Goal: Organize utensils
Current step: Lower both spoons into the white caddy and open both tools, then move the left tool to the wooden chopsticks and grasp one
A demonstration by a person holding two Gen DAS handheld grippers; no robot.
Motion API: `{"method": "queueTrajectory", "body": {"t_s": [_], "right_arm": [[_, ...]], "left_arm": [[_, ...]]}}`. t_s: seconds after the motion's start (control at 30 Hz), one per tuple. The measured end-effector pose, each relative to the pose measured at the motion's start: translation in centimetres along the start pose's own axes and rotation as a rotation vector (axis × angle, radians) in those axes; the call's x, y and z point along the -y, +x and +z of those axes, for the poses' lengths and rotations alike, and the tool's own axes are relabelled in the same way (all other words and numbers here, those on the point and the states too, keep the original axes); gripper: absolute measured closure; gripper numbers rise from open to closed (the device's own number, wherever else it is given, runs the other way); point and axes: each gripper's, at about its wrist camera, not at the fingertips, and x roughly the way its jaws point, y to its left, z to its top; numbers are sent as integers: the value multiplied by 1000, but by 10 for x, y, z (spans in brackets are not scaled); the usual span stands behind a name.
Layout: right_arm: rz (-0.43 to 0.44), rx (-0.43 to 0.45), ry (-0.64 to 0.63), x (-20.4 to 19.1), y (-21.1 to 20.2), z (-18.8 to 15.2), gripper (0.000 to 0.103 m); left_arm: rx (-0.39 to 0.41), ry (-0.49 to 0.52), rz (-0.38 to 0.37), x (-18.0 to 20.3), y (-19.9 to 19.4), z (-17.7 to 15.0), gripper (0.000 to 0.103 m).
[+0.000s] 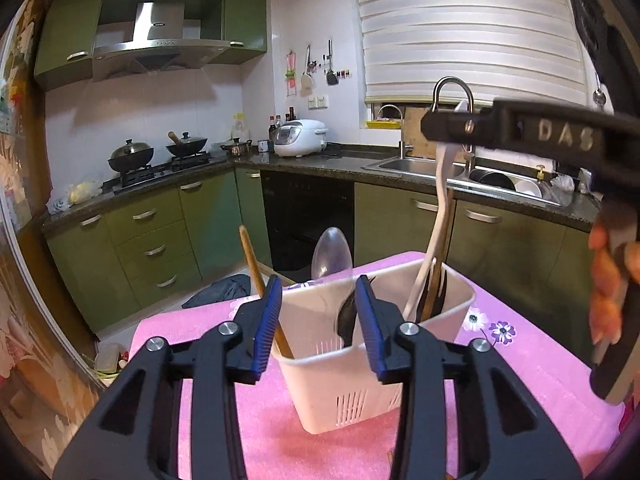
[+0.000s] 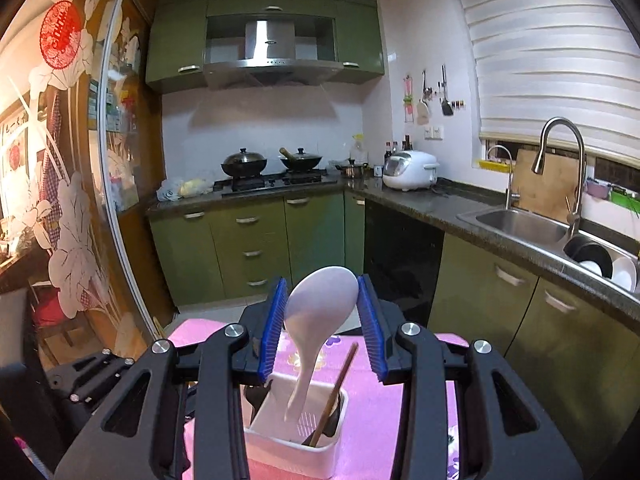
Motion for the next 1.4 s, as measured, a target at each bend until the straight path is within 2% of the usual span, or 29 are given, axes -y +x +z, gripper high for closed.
{"method": "queueTrajectory", "body": {"t_s": [0.27, 0.57, 0.83, 1.0, 1.2, 1.3, 1.4], "right_arm": [[-5, -14, -45, -14, 6, -31, 66], [-12, -44, -47, -25, 9, -55, 66], [9, -37, -48, -25, -20, -63, 63], [27, -33, -24, -18, -53, -78, 60], [3, -28, 8, -10, -93, -107, 60], [-11, -32, 39, -3, -110, -123, 57], [-36, -45, 75, 6, -130, -144, 57]], "left_arm": [[49, -55, 0, -5, -37, -11, 66], [64, -13, 9, 3, -66, -19, 63], [46, -32, -5, 4, -80, -25, 63], [20, -35, -18, 11, -89, -36, 62], [-35, -50, -38, 22, -89, -58, 61], [-78, -42, -46, 29, -82, -72, 61], [-154, -18, -57, 34, -71, -90, 61]]}}
